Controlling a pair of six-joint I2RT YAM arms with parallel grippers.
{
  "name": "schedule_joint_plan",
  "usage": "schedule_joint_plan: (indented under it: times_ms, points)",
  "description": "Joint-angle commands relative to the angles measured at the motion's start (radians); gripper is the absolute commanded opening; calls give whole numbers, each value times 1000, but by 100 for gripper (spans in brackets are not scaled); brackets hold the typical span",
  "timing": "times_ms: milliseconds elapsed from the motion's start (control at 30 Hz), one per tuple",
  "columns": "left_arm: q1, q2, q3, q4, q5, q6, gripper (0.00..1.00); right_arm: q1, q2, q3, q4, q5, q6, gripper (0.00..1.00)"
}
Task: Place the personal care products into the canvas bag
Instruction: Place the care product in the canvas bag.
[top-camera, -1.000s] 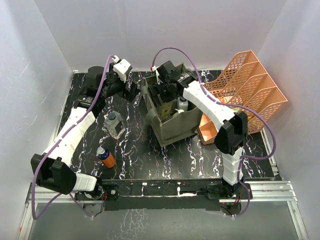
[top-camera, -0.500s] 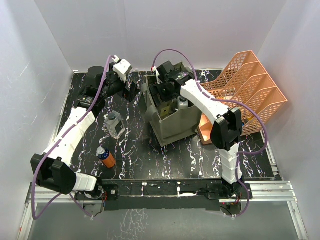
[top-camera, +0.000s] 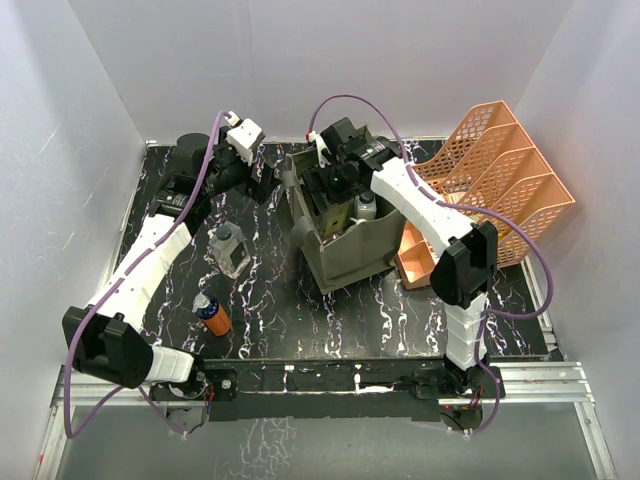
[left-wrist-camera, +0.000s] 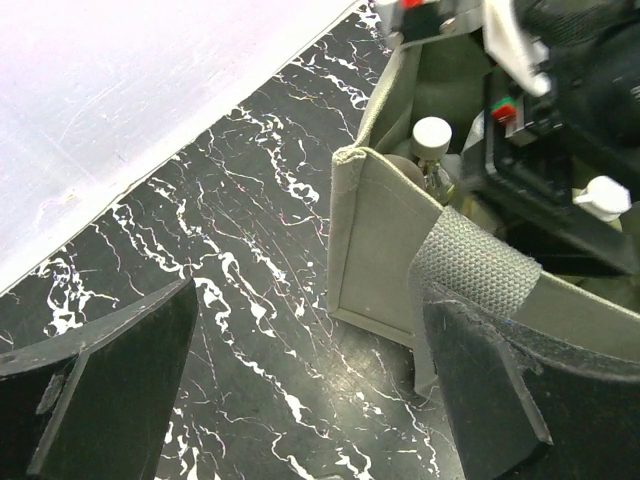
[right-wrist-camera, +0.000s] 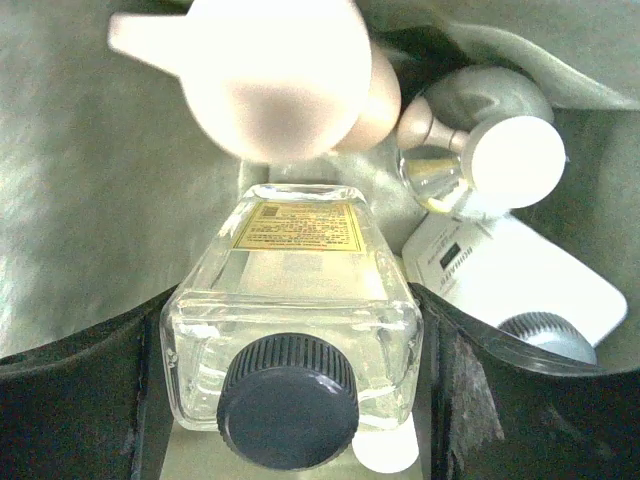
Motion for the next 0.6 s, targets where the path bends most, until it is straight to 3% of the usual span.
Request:
schedule_joint_plan:
  times_ms: [0,300,567]
  points:
    - [-1,-2,2,29,16,-12,92,4,-133,17,36,-31,-23,8]
    - [-11,3,13,27,5,-15,92,2,-77,1,47,-33,-14,8]
    - [-12,4,8,34,-8,-9,92,2,23,84,82,-30,-5,8]
